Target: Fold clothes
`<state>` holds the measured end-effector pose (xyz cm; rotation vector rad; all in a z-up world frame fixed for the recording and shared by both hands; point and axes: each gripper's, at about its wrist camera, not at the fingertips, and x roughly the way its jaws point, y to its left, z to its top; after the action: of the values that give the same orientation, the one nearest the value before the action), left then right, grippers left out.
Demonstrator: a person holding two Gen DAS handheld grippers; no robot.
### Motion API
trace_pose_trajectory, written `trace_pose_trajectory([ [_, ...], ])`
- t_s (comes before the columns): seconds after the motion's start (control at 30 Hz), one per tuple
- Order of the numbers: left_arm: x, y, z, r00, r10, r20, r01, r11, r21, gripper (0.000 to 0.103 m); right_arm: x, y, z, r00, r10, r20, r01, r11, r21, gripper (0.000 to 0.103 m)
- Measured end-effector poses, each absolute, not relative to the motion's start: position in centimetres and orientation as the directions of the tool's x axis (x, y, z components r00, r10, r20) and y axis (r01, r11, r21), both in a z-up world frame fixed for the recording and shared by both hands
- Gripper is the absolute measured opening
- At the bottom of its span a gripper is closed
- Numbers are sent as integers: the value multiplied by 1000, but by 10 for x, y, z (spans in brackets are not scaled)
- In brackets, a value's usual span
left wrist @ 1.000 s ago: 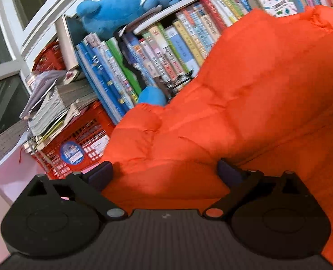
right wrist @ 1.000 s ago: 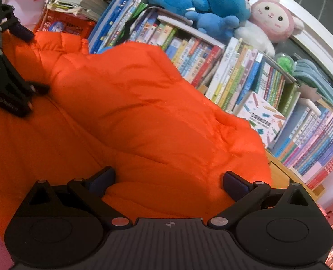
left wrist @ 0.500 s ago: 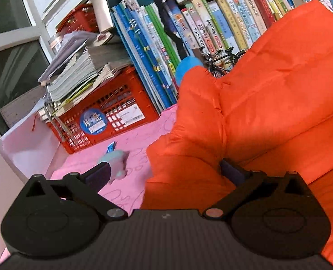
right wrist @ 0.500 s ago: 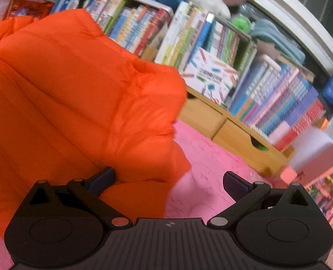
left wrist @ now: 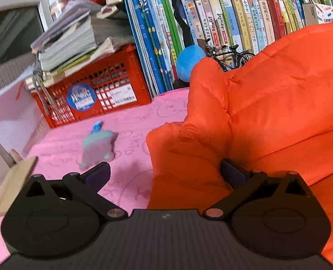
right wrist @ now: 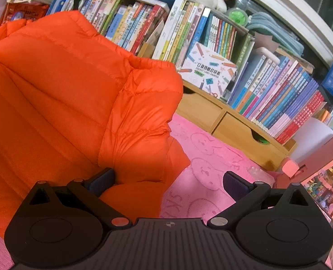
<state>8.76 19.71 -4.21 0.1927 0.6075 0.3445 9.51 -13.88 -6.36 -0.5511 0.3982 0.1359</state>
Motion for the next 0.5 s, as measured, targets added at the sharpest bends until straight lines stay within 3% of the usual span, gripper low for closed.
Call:
trace_pose_trajectory([
  [0.13,88,198,-42,767,363,-529,-256,929,265,103,69,-124,-48,960,6,-281,-174,799,-575,99],
  [0.27,87,196,-42,768,366,-525,-256,928,271,103,48,-85,-13,977,132,-166,-206,787,-582,100],
  [0.5,87,198,-41,770,359,-528,-258,931,258,103,84,34,-19,944,273,-187,-329,721,-610,102],
])
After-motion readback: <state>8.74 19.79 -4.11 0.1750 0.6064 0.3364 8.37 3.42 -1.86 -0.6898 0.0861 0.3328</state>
